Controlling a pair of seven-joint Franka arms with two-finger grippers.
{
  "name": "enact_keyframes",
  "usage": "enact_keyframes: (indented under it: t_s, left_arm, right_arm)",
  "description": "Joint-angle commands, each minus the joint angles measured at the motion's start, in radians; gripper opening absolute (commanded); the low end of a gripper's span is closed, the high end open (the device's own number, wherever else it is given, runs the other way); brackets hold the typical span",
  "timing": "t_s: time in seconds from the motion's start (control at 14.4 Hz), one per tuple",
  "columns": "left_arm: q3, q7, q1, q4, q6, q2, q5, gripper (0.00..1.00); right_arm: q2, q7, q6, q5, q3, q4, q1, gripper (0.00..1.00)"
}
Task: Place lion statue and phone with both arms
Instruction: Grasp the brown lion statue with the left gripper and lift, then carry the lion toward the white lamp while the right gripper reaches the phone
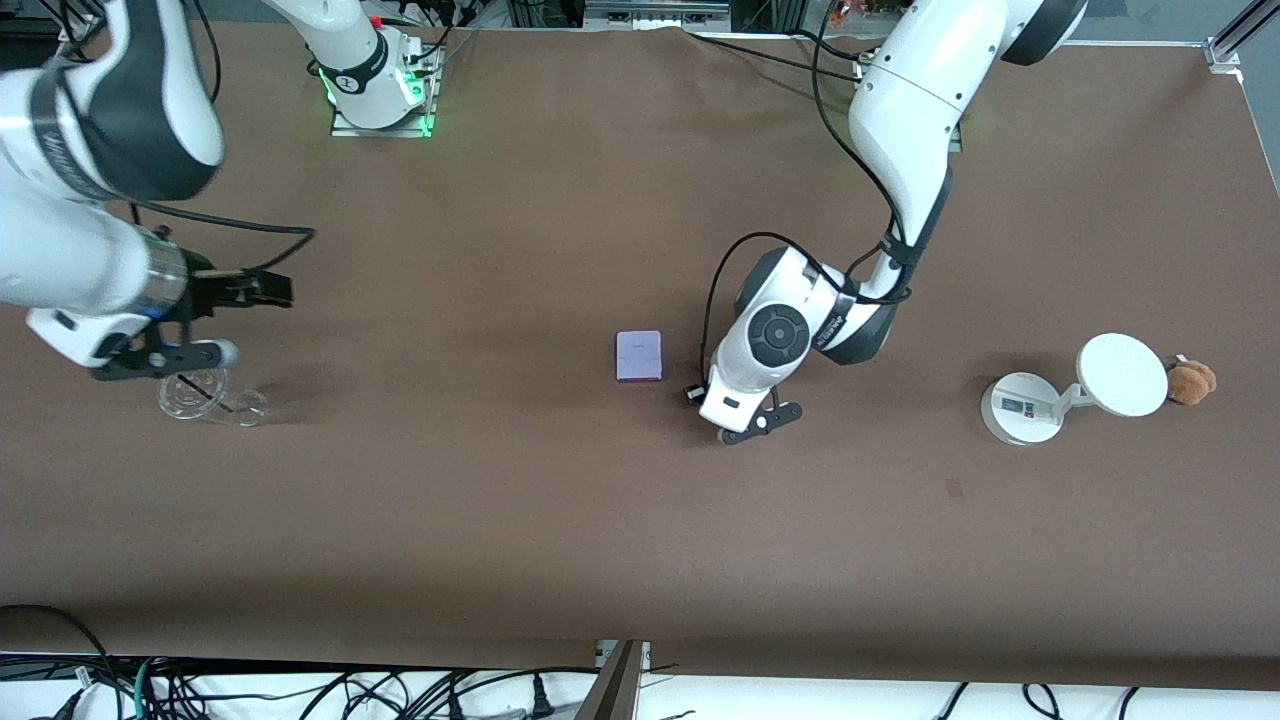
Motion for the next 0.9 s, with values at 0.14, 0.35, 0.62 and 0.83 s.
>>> enact_keyframes:
  t_s: [0.14, 0.35, 0.62, 0.83]
  left_arm:
    - [-0.005, 0.291, 0.159, 0.009, -0.171, -0.046, 0.015, 0.0]
    - [-0.005, 0.453, 0.263, 0.01, -0.287, -0.109, 0.015, 0.0]
    - [-0.005, 0.694, 0.415, -0.011, -0.413, -0.148, 0.015, 0.0]
    - [-0.004, 0.82, 0.483, -0.036, -0.397, -0.151, 0.017, 0.0]
  right_arm:
    - [0.09, 0.176, 0.122, 0.009, -0.002, 0.013, 0.128, 1.0]
    - [0.148, 0.329, 0.186, 0.011, -0.002, 0.015, 0.26, 1.0]
    - [0.228, 0.496, 0.307, 0.073, -0.002, 0.015, 0.38, 1.0]
    - [0.289, 0.535, 0.39, 0.084, 0.0, 0.015, 0.426, 1.0]
